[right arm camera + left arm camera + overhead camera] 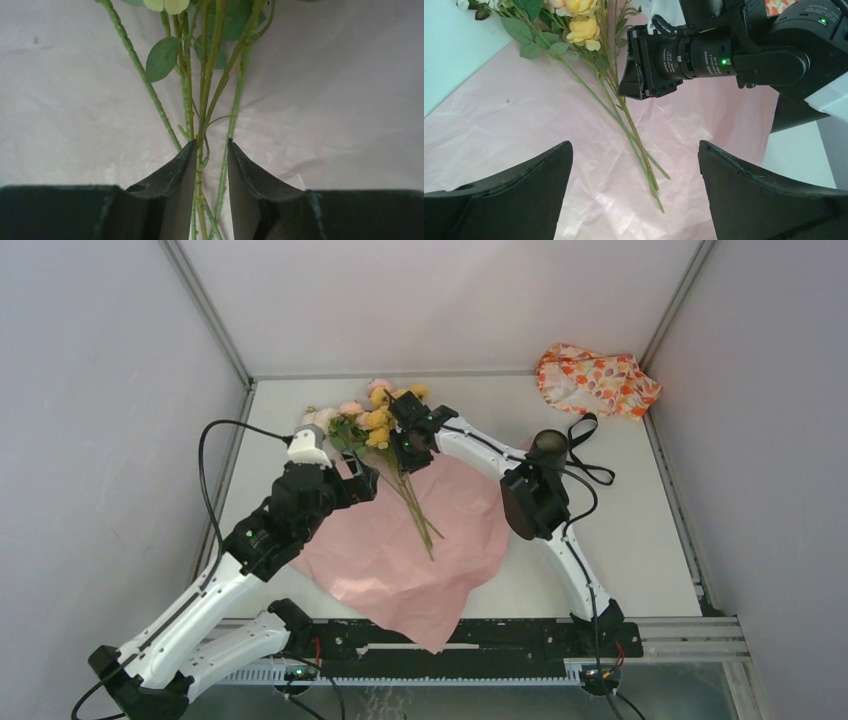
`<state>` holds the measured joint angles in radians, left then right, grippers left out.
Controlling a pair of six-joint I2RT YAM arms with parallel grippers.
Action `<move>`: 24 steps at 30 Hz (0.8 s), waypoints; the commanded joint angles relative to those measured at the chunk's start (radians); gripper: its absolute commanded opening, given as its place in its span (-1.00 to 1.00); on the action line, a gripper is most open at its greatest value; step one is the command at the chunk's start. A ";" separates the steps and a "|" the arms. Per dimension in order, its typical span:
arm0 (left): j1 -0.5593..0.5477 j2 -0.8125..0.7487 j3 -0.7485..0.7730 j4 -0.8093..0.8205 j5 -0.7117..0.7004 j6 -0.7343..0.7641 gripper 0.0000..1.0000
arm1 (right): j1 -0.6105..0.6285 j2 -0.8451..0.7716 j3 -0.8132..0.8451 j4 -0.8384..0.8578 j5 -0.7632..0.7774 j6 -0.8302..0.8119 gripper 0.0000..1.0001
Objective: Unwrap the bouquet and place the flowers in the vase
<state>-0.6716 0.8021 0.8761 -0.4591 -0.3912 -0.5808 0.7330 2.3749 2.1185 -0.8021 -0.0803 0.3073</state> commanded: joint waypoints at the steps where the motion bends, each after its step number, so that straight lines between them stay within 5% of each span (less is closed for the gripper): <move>1: 0.028 -0.007 -0.016 0.065 0.005 -0.035 1.00 | -0.004 0.026 0.071 -0.012 0.004 -0.023 -0.26; 19: 0.070 0.063 -0.101 0.068 0.062 -0.021 1.00 | -0.002 0.109 0.140 0.012 -0.085 0.032 -0.54; 24: 0.075 0.078 -0.122 0.077 0.084 -0.021 0.99 | -0.003 0.109 0.134 0.023 -0.092 0.037 -1.00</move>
<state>-0.6060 0.8722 0.7662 -0.4274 -0.3325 -0.6025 0.7322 2.4744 2.2196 -0.8059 -0.1574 0.3271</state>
